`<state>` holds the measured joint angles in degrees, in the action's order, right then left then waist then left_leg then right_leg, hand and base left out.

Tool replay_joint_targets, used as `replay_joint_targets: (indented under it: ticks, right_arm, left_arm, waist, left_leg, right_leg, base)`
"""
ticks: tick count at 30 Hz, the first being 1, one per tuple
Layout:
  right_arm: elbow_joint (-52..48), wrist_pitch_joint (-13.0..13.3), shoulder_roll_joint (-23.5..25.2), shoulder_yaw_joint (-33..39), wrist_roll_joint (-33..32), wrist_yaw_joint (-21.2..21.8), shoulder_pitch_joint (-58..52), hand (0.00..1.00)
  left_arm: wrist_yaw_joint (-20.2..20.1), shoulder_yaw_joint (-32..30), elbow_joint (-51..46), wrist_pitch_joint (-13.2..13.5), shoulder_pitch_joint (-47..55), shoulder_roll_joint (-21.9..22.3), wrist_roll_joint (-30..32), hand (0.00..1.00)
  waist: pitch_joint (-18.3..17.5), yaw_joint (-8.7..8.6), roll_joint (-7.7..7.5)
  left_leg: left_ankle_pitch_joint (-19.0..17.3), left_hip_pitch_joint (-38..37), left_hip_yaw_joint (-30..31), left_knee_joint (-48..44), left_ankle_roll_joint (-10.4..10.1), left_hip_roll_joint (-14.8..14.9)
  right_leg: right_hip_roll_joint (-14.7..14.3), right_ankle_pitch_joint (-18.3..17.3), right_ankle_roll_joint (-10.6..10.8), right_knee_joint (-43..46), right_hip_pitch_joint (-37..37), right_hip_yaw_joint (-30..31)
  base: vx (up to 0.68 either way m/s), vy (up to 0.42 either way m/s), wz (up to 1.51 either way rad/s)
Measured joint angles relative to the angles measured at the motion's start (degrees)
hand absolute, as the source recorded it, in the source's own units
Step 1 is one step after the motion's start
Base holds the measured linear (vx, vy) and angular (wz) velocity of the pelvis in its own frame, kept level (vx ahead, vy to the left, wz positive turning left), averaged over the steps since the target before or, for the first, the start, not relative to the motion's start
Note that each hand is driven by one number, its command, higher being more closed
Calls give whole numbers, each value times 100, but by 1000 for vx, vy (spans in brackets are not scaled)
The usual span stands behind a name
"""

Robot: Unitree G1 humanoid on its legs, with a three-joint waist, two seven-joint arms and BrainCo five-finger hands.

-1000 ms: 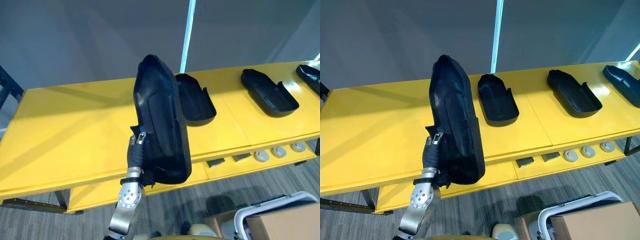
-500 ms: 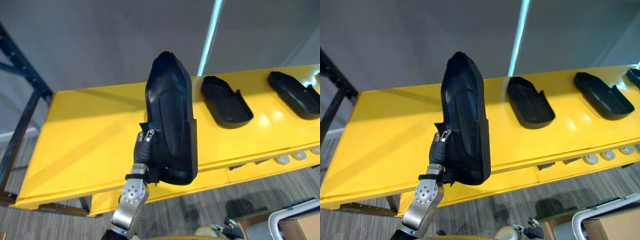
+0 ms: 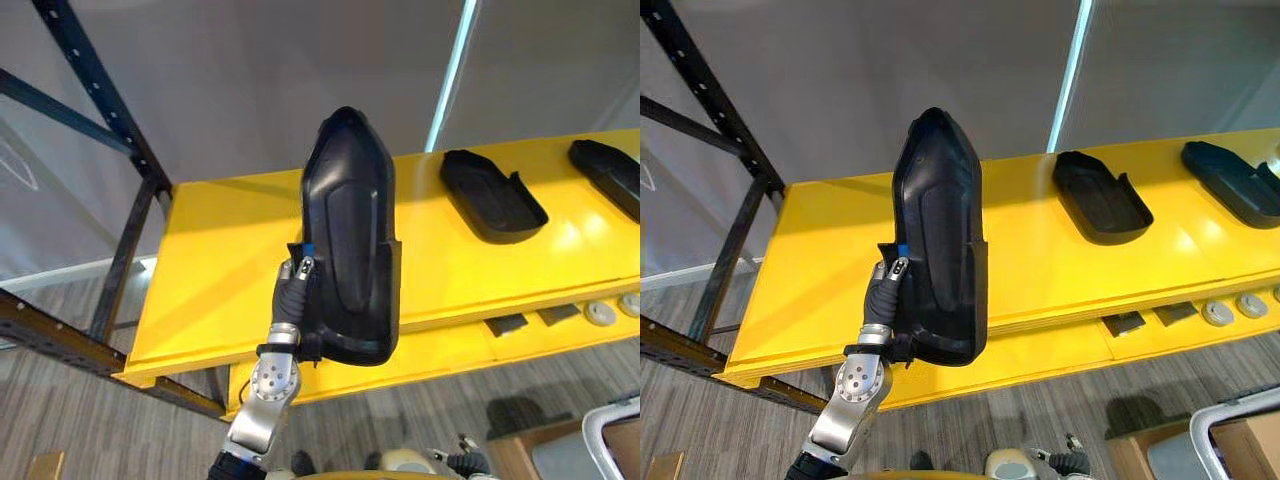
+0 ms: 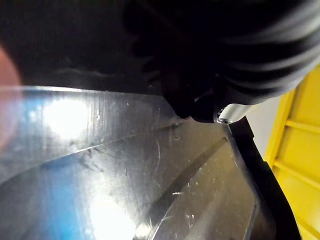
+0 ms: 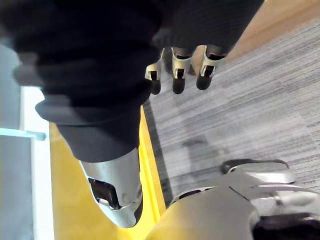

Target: Walk over and take plastic housings, then place them on the shelf

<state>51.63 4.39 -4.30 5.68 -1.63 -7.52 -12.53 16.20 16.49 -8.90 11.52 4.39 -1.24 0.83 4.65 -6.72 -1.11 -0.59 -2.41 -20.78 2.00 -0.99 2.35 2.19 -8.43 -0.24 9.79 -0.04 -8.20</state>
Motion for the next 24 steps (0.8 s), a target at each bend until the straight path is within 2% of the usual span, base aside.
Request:
replay_joint_targets:
  ticks: [2,4,7,11,13,15,20,24]
  right_arm:
    - [-120,-4,77,7,0,2,-49,0]
    - [-141,-3,150,9,0,4,-64,0]
    - [-143,-9,180,6,3,7,-38,0]
    - [-152,-40,185,8,14,20,-18,0]
    - [-145,-67,165,9,19,30,-28,0]
    - [-146,-82,156,9,30,36,-21,0]
    - [-120,-115,39,16,150,60,-36,0]
    - [-101,-188,17,19,218,157,-39,0]
  left_arm:
    - [-12,-94,-14,-16,3,4,45,100]
    - [-54,-143,-9,-139,2,5,140,100]
    - [-116,-364,108,-261,-5,-40,248,100]
    - [-87,-689,454,-391,-168,-165,335,100]
    - [-3,-943,754,-511,-277,-269,352,100]
    - [64,-1067,1019,-629,-397,-310,414,100]
    - [187,-1507,1824,-920,-725,-353,451,100]
    - [291,-1789,2245,-1044,-1079,-356,451,100]
  waist:
    - [-44,4,-58]
    - [-94,1,-149]
    - [-113,4,-168]
    - [-118,36,-160]
    - [-118,118,-151]
    - [-125,112,-135]
    - [-228,92,41]
    - [-242,88,39]
  left_leg:
    - [69,-84,-67,153,0,-2]
    - [134,-157,-161,213,89,-26]
    - [140,-346,-301,338,100,-39]
    - [140,-392,-374,340,99,-33]
    - [146,-410,-472,349,96,-24]
    - [183,-408,-471,387,79,-24]
    - [240,-387,-463,401,88,-28]
    - [235,-303,-445,401,80,-34]
  right_leg:
    - [-39,85,11,-170,122,50]
    - [-42,128,54,-288,199,124]
    - [-65,281,117,-462,361,218]
    - [-84,425,129,-605,421,317]
    - [-102,436,115,-618,395,392]
    - [-103,437,114,-616,380,403]
    - [-114,441,61,-618,282,455]
    - [-118,474,83,-716,249,472]
  base:
    - [112,-5,-15]
    - [116,16,-15]
    - [93,45,-19]
    - [2,32,-16]
    - [-70,-12,-23]
    - [-115,-36,-7]
    - [-140,-27,-6]
    - [-96,5,-1]
